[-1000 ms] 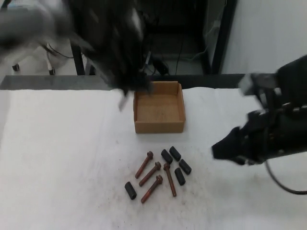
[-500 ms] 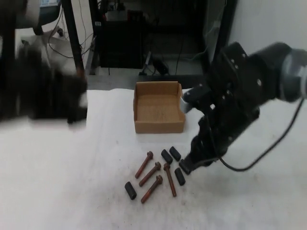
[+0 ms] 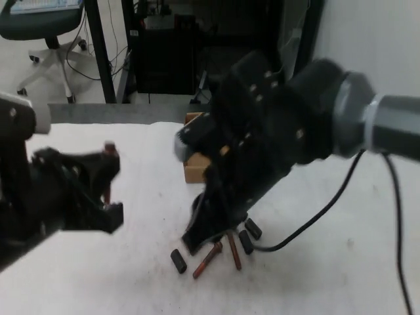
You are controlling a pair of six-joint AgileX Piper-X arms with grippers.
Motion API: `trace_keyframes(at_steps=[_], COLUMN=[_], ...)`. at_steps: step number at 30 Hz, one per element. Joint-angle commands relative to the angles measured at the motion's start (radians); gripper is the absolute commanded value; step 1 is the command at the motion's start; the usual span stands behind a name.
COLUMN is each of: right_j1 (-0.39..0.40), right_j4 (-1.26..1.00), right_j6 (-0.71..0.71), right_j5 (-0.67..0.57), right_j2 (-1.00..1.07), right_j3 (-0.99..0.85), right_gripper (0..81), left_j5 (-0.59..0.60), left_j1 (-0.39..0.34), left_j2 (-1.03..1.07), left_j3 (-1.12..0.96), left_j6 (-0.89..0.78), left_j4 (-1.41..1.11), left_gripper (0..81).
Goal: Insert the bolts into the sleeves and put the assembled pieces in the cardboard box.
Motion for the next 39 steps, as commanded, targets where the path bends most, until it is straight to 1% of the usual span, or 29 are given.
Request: trace_keyframes(at_steps=[1,7,13,21,27,29,32,39], right_j1=[0.010,0.026,0.026,0.026,0.026,0.026,0.023,-0.001], right_j4=[-0.014,-0.015,-0.046,-0.064,-0.029,-0.029,-0.012,0.050], right_j6=[0.026,0.028,0.028,0.028,-0.029,-0.038,-0.096,-0.100], right_j5=[-0.005,-0.007,-0.008,-0.006,-0.002,0.022,0.068,0.093], right_j2=[0.033,0.123,0.161,0.230,0.296,0.302,0.301,0.301], right_j3=[-0.005,-0.010,-0.016,-0.104,-0.178,-0.190,-0.209,-0.232], right_gripper=[30.7,30.7,33.9,33.9,33.9,33.9,33.9,33.9], left_j5=[-0.079,-0.056,-0.049,-0.049,-0.049,-0.049,-0.049,-0.049], left_j1=[0.039,0.119,0.162,0.171,0.170,0.170,0.170,0.170], left_j2=[-0.010,-0.010,-0.010,-0.010,-0.010,-0.010,-0.010,-0.010], left_j3=[-0.004,-0.007,-0.016,-0.018,-0.018,-0.018,-0.018,-0.018], left_j6=[0.050,0.044,0.046,0.046,0.051,0.055,0.067,0.075], left_j4=[-0.094,-0.096,-0.096,-0.095,-0.095,-0.095,-0.092,-0.083], left_gripper=[0.2,0.2,0.2,0.2,0.2,0.2,0.2,0.2])
